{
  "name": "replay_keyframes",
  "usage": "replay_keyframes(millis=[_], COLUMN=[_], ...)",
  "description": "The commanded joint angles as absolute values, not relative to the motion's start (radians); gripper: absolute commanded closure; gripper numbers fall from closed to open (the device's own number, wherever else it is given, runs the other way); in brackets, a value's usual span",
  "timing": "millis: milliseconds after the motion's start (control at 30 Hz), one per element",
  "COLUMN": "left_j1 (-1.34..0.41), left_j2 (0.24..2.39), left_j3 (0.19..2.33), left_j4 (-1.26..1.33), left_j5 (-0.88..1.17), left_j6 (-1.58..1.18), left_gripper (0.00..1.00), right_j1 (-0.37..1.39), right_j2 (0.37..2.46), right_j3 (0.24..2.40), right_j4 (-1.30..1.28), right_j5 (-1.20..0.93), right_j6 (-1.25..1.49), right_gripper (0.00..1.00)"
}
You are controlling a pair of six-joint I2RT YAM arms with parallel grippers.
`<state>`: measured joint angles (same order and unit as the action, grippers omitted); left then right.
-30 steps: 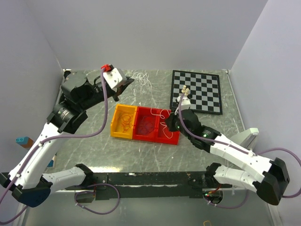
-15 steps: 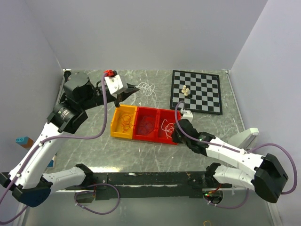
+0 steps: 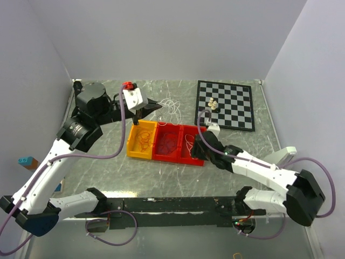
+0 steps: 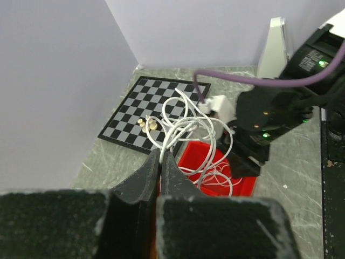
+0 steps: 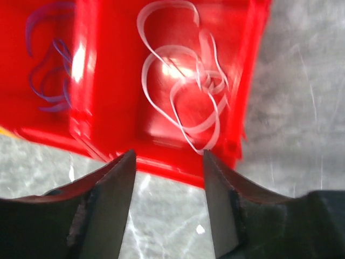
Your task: Untangle the cables
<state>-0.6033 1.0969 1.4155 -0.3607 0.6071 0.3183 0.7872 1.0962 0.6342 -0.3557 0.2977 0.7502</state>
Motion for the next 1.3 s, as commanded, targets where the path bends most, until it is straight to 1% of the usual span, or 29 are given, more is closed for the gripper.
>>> replay_keyframes(millis=[0,67,167,267,367,400,433,500,633,733,800,933,1033,1067,1133,1267], left_j1=[-0.6,-0.6,-0.598,-0.6,-0.601,-0.603,-0.609,-0.633,-0.686,-0.729,-0.752,-0.779,-0.784,-0.784,-0.785,-0.791], left_j2=[1.089,1.088,1.094,1.12,1.167,1.19,1.219,1.284,1.428,1.532,1.597,1.699,1.735,1.741,1.749,1.75], left_j3=[1.407,1.398,1.37,1.336,1.333,1.341,1.351,1.388,1.474,1.519,1.542,1.572,1.595,1.598,1.595,1.565], left_j4=[-0.337,-0.345,-0.338,-0.315,-0.317,-0.325,-0.337,-0.382,-0.474,-0.511,-0.525,-0.517,-0.503,-0.518,-0.567,-0.711], left_j5=[0.643,0.646,0.667,0.718,0.793,0.817,0.831,0.819,0.775,0.726,0.695,0.644,0.637,0.629,0.626,0.646], left_j6=[0.301,0.308,0.299,0.267,0.275,0.284,0.297,0.334,0.419,0.466,0.492,0.496,0.485,0.494,0.534,0.684], left_gripper=[0.99,0.99,0.99,0.99,0.99,0.97,0.93,0.88,0.84,0.76,0.74,0.75,0.78,0.78,0.73,0.6], right_j1=[0.752,0.739,0.724,0.71,0.701,0.692,0.689,0.684,0.681,0.681,0.681,0.681,0.681,0.681,0.681,0.681], right_j2=[1.163,1.155,1.073,0.953,0.807,0.763,0.714,0.637,0.523,0.494,0.486,0.465,0.454,0.454,0.463,0.451], right_j3=[0.779,0.816,0.821,0.805,0.758,0.741,0.723,0.712,0.698,0.687,0.69,0.693,0.695,0.695,0.689,0.634], right_j4=[-0.345,-0.35,-0.357,-0.399,-0.446,-0.463,-0.492,-0.55,-0.636,-0.666,-0.69,-0.709,-0.706,-0.706,-0.716,-0.692], right_j5=[0.304,0.307,0.325,0.351,0.391,0.4,0.409,0.445,0.476,0.476,0.485,0.5,0.497,0.488,0.477,0.436], right_j6=[0.704,0.695,0.703,0.713,0.735,0.741,0.749,0.776,0.816,0.834,0.844,0.841,0.818,0.809,0.805,0.818], right_gripper=[0.37,0.36,0.36,0.33,0.27,0.26,0.26,0.25,0.2,0.15,0.11,0.11,0.11,0.1,0.09,0.09])
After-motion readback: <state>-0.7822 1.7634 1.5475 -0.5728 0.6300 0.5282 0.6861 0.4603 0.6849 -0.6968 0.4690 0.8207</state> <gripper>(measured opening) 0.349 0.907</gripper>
